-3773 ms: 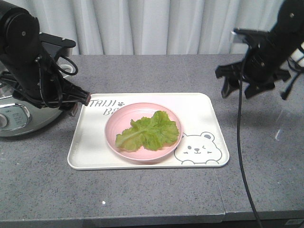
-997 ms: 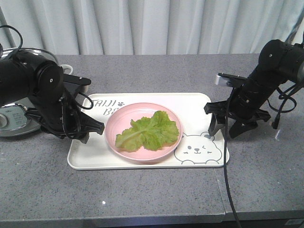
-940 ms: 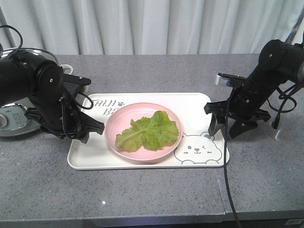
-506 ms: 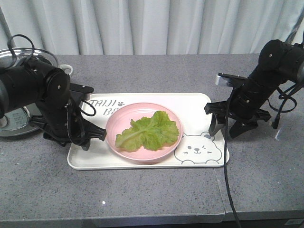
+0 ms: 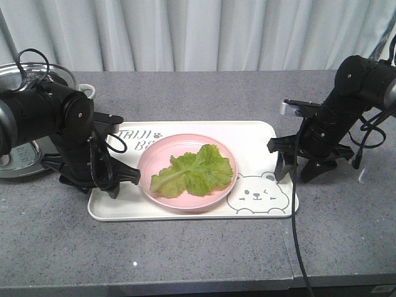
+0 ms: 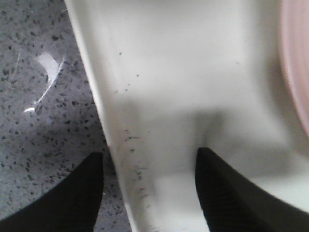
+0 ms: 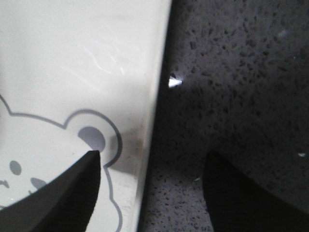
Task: Transfer vegetables to tray and serve
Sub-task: 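Close both grippers on the tray edges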
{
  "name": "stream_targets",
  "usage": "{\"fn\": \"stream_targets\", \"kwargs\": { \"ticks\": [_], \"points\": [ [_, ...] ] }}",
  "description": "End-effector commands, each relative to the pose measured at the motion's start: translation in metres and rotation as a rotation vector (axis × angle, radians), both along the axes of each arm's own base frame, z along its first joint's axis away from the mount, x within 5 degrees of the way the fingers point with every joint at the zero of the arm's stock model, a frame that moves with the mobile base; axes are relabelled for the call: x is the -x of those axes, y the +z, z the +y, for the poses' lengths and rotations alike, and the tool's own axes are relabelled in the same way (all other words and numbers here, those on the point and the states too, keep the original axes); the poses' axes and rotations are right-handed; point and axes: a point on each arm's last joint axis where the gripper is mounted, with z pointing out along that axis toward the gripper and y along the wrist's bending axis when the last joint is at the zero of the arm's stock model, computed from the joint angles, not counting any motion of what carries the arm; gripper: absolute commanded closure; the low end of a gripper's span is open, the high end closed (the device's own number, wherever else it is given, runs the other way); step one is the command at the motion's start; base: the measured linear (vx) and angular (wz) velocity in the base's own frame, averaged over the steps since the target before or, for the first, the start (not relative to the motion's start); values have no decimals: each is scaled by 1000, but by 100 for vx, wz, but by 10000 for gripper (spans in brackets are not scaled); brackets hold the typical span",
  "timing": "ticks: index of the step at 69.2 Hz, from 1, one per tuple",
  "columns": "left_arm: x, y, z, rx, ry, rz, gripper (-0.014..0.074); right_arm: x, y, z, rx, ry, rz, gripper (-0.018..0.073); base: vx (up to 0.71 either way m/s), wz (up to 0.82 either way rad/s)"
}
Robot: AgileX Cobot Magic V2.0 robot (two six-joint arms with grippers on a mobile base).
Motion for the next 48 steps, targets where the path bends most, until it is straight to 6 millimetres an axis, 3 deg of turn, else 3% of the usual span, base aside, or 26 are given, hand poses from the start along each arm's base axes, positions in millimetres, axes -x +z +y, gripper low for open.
{"fn": "stream_targets", "kwargs": {
  "ticks": [1,12,30,48],
  "points": [
    [-1,13,-1,22,11,-39,208,1,15,1,-10,15,-29,162,0,0],
    [-1,12,-1,24,5,-36,298,0,7,1,-11,34,-8,309,0,0],
    [-1,12,-1,27,5,-40,582,-1,8,5,-65,82,-28,574,0,0],
    [0,12,-4,47,-14,-34,603,-2,10,10,-120,97,-47,568,0,0]
  ]
}}
